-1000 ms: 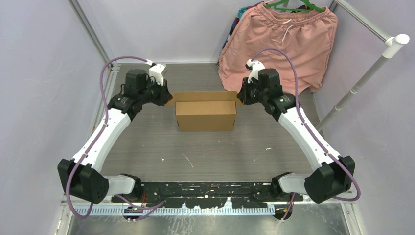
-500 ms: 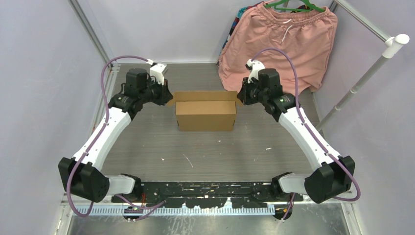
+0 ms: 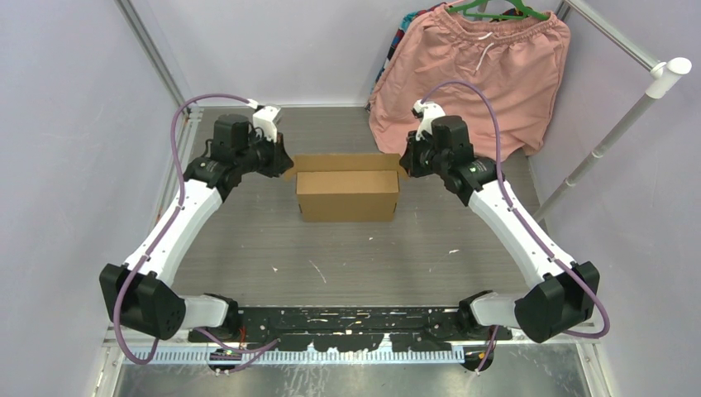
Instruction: Fold the paper box
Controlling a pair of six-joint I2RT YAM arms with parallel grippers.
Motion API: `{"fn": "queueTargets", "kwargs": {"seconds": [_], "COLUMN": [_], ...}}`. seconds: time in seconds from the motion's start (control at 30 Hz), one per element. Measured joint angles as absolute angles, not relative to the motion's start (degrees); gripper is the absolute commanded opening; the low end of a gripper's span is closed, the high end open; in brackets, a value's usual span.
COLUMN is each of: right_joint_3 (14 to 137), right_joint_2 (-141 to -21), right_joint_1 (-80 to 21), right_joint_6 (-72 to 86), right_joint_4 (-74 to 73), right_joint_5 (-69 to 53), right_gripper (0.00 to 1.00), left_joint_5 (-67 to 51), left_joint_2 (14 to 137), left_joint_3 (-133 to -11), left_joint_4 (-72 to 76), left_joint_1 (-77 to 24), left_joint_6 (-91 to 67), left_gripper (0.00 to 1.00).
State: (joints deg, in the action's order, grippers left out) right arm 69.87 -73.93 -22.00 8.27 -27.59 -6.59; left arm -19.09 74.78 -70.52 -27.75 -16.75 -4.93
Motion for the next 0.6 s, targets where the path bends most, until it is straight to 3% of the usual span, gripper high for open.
{"fn": "queueTargets", "kwargs": {"seconds": [0.6], "right_joint_3": [71.94], "right_joint_2": [-75.77], "right_joint_1": [-24.08], "right_joint_6": [10.46], "right_joint_4": [-28.75], "right_joint_5": [-1.69], "right_gripper": [0.01], "left_joint_5": [-17.12], "left_joint_2": [76.07], "left_joint_3": [-71.81], "left_joint_4": [-28.38], "left_joint_1": [-17.41], "left_joint_6": [-7.55], "left_gripper": [0.1]}}
